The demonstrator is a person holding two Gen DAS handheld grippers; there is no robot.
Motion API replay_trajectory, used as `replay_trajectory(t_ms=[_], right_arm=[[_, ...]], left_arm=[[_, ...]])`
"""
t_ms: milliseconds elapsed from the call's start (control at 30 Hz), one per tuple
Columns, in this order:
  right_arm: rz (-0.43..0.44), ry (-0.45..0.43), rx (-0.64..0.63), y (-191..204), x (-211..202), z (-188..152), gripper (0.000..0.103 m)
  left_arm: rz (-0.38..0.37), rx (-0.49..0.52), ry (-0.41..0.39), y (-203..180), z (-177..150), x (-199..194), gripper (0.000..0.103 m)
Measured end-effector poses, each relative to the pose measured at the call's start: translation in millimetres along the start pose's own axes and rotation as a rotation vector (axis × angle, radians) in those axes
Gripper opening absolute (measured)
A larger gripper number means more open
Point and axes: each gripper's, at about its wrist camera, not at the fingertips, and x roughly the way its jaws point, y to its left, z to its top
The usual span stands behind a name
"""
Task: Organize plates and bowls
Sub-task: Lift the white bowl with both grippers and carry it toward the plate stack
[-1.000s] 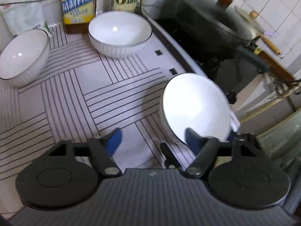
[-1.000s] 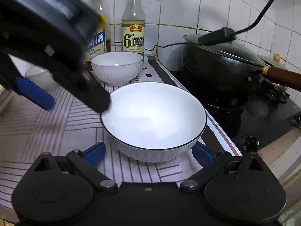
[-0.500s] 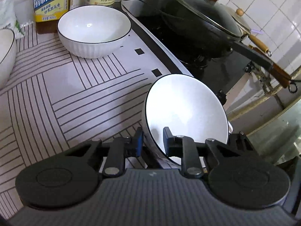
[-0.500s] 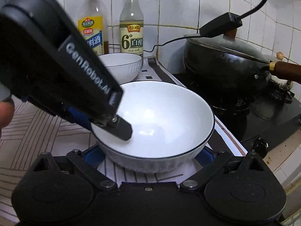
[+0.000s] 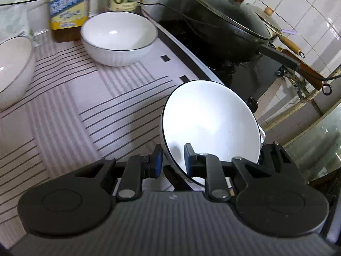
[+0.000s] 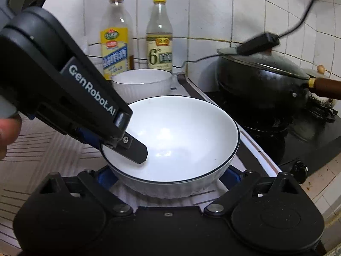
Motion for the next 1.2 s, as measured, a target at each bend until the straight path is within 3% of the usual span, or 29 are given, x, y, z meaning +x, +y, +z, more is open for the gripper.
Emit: replay_trajectory(t_ms=[433, 767, 967, 1200], right_arm=[[0.185, -0.028, -0.129, 79.7, -17.8, 21.0, 0.098], [0.32, -0.022, -0.251, 139.2, 3.2, 28.4, 0.098], [0.361, 0.036, -0.276, 153.0, 18.3, 34.7, 0.099], [0.393, 0.074, -0.276, 156.1, 33.2, 34.6, 0.099]], left_arm=[[0.137, -0.156, -0.033, 59.7, -34.5, -80.2, 0.02], [0.252, -0.242, -0.035, 105.6, -49.2, -95.8, 0.02], [0.186, -0.253, -0.017, 130.0, -42.5, -94.9, 0.02], [0.221, -0.248, 0.028, 133.6, -42.8, -81.5, 0.02]])
